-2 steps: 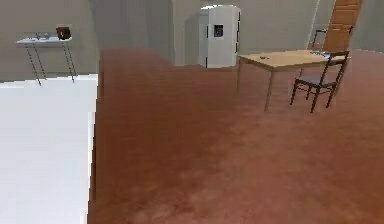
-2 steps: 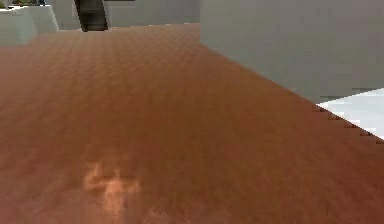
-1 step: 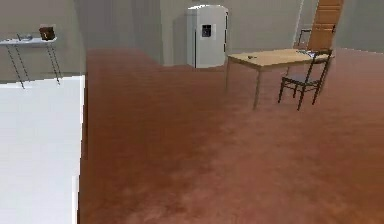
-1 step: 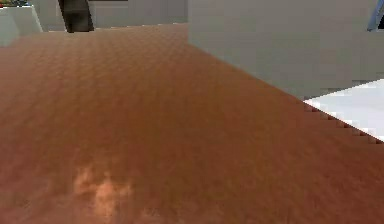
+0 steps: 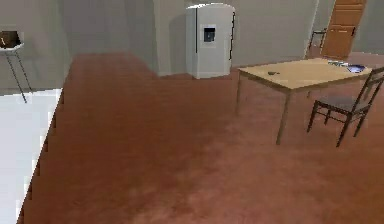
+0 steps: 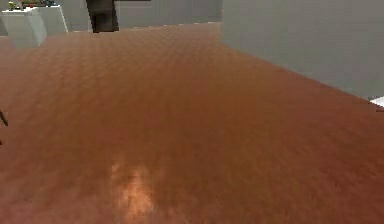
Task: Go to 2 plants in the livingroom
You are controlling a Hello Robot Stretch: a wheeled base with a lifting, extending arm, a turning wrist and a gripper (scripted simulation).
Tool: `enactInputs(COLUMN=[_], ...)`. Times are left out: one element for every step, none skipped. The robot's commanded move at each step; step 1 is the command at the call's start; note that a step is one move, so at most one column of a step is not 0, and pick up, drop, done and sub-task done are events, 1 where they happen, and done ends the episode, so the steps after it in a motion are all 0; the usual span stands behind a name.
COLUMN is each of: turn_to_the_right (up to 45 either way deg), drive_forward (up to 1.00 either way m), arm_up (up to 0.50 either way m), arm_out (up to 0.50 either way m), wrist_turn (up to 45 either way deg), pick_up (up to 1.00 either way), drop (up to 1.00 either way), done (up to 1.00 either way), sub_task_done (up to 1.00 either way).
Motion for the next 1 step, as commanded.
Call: enactInputs(turn_to_the_right=[0.0], drive_forward=[1.0], arm_up=[0.0], arm_out=[0.0], wrist_turn=[0.0], pick_up=[0.0], drop=[0.0], done=[0.0], sub_task_done=[0.0])
